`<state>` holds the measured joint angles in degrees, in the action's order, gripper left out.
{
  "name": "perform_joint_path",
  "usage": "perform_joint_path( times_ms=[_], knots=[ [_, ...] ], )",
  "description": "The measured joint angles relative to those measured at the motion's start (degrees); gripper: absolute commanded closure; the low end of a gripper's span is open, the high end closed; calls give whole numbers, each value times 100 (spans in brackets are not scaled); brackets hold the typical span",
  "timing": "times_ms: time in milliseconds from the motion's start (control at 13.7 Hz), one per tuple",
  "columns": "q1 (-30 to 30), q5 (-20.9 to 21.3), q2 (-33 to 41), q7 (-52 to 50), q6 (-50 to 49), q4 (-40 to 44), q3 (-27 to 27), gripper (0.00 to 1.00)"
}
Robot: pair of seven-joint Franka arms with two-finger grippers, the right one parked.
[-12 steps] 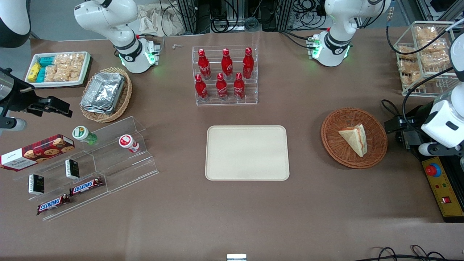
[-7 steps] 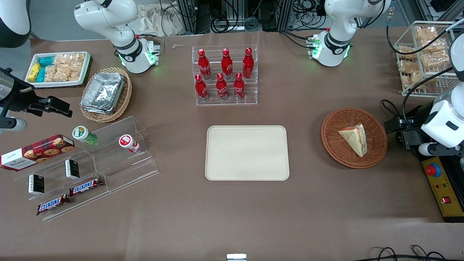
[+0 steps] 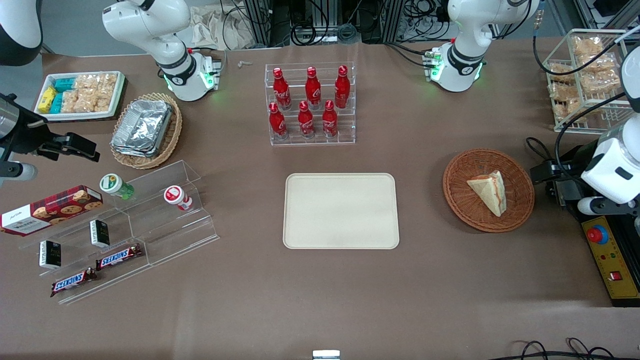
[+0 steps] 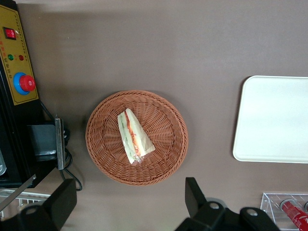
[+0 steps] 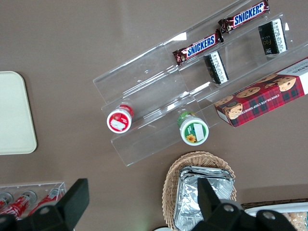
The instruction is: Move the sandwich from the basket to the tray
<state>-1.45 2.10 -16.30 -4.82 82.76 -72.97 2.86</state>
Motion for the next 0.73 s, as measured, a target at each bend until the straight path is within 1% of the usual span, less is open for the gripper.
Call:
perform_joint_path(
  times_ms=[438, 584, 730],
  knots=[
    [0, 0, 21, 0, -6, -97, -12, 0],
    [0, 0, 122, 0, 9, -292, -17, 0],
    [1, 1, 360, 0, 237, -711, -68, 0]
  ],
)
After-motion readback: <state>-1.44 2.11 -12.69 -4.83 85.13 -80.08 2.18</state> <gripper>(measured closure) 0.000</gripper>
